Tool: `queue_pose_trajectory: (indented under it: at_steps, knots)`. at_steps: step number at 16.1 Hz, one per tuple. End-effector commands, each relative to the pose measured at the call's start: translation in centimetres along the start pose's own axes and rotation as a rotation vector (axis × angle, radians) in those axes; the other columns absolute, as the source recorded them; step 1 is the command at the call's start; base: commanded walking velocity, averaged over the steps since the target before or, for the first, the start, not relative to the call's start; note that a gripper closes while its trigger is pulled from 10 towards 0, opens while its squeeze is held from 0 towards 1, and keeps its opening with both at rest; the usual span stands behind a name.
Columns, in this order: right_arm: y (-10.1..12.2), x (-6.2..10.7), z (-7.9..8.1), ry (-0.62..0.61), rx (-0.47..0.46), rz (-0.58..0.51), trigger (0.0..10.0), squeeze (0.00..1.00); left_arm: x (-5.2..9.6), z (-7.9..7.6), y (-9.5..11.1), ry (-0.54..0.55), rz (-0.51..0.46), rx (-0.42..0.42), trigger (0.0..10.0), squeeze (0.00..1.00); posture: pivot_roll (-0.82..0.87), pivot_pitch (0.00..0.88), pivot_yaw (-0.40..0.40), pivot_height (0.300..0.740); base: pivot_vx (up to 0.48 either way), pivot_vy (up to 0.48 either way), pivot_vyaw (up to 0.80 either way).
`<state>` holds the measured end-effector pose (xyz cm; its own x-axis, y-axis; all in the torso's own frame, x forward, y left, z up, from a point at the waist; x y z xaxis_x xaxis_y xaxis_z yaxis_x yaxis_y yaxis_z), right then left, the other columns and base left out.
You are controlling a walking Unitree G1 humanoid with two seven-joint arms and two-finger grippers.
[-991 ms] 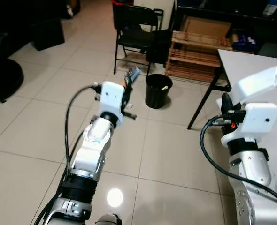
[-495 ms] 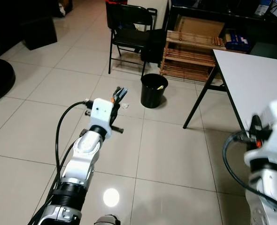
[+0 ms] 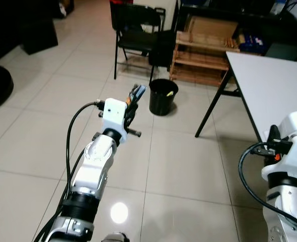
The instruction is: Picking trash to rubbish bin
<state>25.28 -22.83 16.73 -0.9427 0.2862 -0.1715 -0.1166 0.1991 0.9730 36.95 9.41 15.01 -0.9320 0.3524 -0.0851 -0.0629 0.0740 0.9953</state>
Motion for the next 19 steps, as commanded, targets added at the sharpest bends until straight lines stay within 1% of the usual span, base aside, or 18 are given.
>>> queue_pose_trajectory:
  at_steps: [1,6,13,19]
  knots:
    - [0.9,0.0,0.2,0.007,-0.006,-0.034,10.0,0.00,-0.4,-0.6,0.7,-0.022,-0.014,0.000,10.0,0.00,0.15,0.071,-0.069,0.740,0.412,0.000,0.00]
    - [0.9,-0.1,0.5,0.022,-0.006,-0.033,10.0,0.00,-0.4,-0.4,0.6,-0.011,-0.005,0.001,10.0,0.00,0.16,0.074,-0.074,0.740,0.411,0.000,0.00]
    - [1.0,-0.6,1.5,0.067,-0.013,-0.039,10.0,0.00,-0.5,-0.3,0.5,0.006,0.006,0.000,10.0,0.00,0.16,0.079,-0.078,0.740,0.395,0.000,0.00]
    - [1.1,-0.7,1.9,0.082,-0.012,-0.041,10.0,0.00,-0.5,-0.3,0.5,0.015,0.009,-0.001,10.0,0.00,0.17,0.083,-0.081,0.740,0.392,0.000,0.00]
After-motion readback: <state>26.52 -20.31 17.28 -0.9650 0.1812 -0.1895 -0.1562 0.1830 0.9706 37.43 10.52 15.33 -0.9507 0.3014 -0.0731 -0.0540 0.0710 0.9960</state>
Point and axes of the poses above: a point about 5 cm out from each wrist's last joint towards the gripper, its own x axis pointing back from the gripper into the wrist, its own y axis along the axis of the wrist's last joint, z = x × y, the point moved 4 cm from there along -x, pointing out of the wrist towards the gripper, and after that the axes turned 7 degrees about x, right-handed, at the moved point
